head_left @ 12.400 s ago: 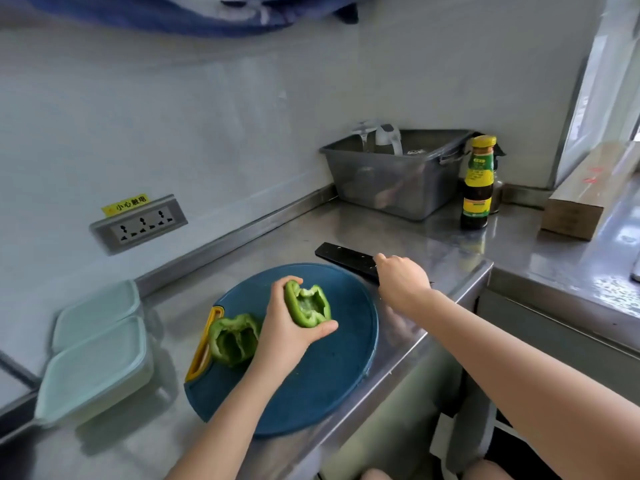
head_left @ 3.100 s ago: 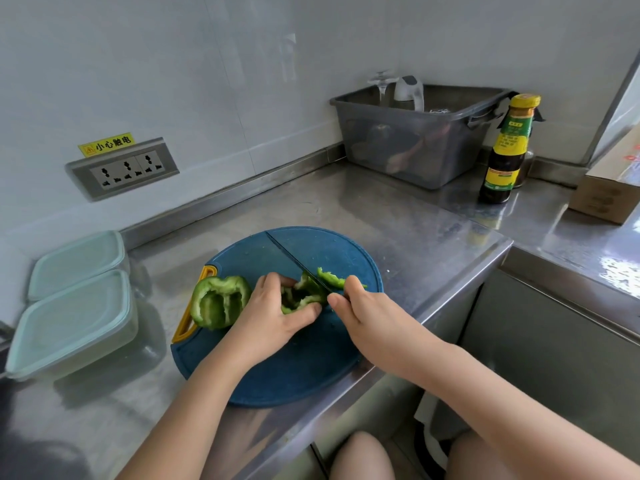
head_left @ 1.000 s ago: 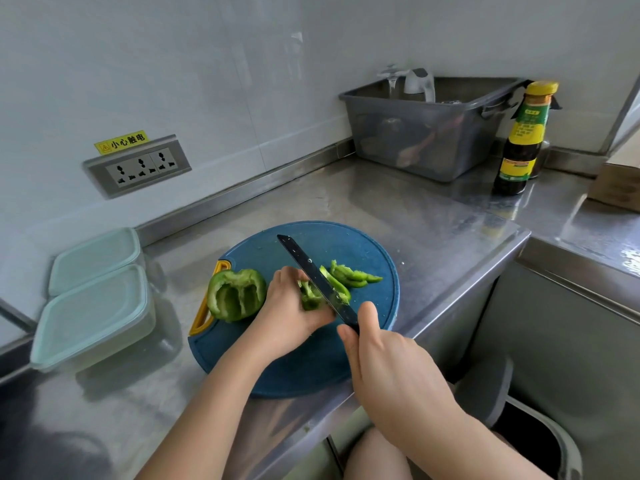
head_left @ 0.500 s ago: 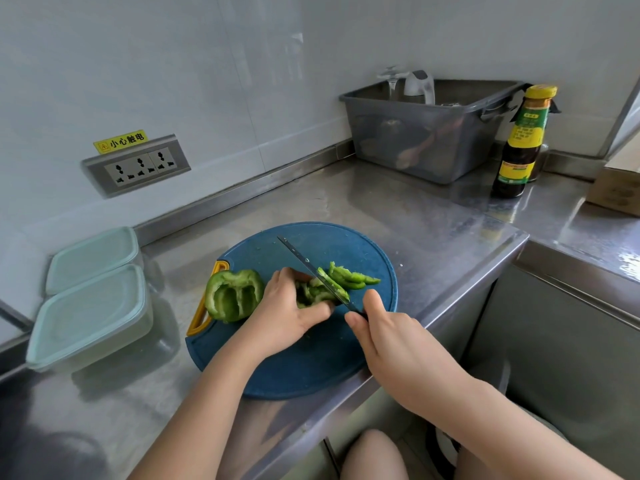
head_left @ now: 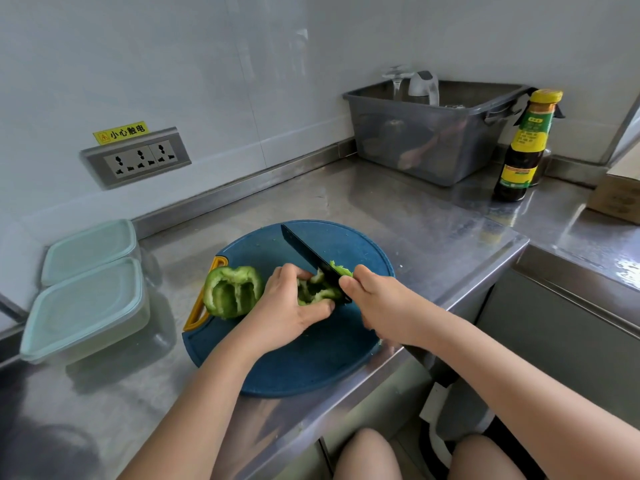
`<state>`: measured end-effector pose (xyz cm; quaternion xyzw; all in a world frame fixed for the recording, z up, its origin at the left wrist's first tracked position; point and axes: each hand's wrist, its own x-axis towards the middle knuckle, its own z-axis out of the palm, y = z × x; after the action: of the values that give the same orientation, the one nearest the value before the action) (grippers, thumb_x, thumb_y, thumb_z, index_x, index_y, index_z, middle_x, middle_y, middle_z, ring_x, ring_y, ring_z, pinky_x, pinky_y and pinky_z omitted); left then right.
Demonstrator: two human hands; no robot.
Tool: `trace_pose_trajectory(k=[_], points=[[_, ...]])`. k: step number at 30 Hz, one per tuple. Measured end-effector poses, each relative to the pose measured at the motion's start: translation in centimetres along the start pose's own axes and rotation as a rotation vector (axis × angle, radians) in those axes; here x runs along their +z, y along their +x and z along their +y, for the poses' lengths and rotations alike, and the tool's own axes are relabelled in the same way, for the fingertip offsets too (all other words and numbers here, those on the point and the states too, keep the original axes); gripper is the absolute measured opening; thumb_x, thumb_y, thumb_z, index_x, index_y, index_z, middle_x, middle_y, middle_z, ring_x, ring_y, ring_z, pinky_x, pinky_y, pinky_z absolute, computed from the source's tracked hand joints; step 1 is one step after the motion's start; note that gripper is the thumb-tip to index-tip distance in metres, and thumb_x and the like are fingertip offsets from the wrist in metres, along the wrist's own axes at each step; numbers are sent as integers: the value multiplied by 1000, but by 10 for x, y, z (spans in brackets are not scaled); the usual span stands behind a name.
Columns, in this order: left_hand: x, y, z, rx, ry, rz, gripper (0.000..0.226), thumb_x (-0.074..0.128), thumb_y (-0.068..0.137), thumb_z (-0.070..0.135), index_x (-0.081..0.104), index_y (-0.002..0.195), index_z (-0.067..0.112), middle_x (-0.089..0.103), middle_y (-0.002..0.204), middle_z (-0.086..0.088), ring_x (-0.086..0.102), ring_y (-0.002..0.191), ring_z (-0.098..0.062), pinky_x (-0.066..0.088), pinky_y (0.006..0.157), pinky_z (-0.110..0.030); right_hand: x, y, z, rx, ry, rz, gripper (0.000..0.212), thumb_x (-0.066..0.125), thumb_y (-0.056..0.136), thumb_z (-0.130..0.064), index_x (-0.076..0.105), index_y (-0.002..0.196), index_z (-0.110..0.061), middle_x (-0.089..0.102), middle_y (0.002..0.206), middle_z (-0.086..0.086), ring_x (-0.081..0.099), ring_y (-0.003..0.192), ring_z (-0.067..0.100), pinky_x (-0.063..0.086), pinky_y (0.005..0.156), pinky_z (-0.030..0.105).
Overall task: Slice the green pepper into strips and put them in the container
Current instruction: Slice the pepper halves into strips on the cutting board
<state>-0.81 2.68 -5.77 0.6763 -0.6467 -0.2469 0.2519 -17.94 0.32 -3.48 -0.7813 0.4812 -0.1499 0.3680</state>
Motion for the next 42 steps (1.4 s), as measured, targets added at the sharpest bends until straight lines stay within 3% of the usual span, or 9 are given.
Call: trace_pose_trajectory(k=[6,8,10,14,20,26,30,35,42], points=[[-1,-4,0,33,-27,-38,48,69,80,38,38,113,24,38,118,5,42,108,-11,33,83,-21,-4,23,-15,121,-128,-74,18,28,100,-15,45,107,-13,47,92,13,46,72,24,40,52,27],[-1,-7,0,62,-36,-57,51,71,77,38,41,116,23,40,118,6,43,106,-9,33,83,-20,-3,29,-20,151,-146,-97,17,28,98,-6,42,90,-9,50,84,18,50,62,28,51,53,36],[0,-9,0,74,-32,-38,53,71,77,38,42,118,22,40,118,6,42,109,-9,33,86,-19,-4,30,-23,138,-113,-114,28,25,101,-14,38,75,-16,52,75,18,49,55,27,50,54,38],[6,-7,-1,79,-1,70,59,71,77,42,40,122,18,38,117,4,39,114,-11,33,92,-20,-9,14,-12,240,166,-33,41,30,99,-41,46,80,-7,47,61,9,39,41,20,39,42,26],[9,-5,-1,70,42,97,74,67,67,58,42,119,12,36,110,2,37,112,-14,29,88,-20,3,-46,-5,40,-1,238,40,30,97,-48,31,74,-15,42,64,2,36,56,19,31,54,32],[9,-1,-2,40,87,111,57,72,76,41,44,116,12,34,108,4,34,107,-11,30,87,-23,28,-71,-6,-31,-44,253,38,26,96,-49,23,75,-18,38,60,0,37,60,24,35,59,39],[11,7,-9,10,158,92,60,61,63,58,53,84,2,41,80,0,52,92,-41,44,74,-41,38,-74,-5,-72,-121,300,37,18,94,-52,25,82,-17,41,60,-1,42,60,26,38,60,39],[12,8,-14,40,131,66,69,53,56,69,50,100,17,43,105,2,38,101,-15,31,79,-24,46,-73,-7,-63,-344,314,33,11,96,-51,19,85,-21,39,60,-3,34,50,18,25,47,28],[14,3,-12,64,48,111,67,69,67,53,46,116,14,40,111,1,37,109,-13,29,86,-21,50,-69,-12,-2,-407,281,31,12,98,-47,15,82,-21,35,59,-5,30,48,15,17,43,28]])
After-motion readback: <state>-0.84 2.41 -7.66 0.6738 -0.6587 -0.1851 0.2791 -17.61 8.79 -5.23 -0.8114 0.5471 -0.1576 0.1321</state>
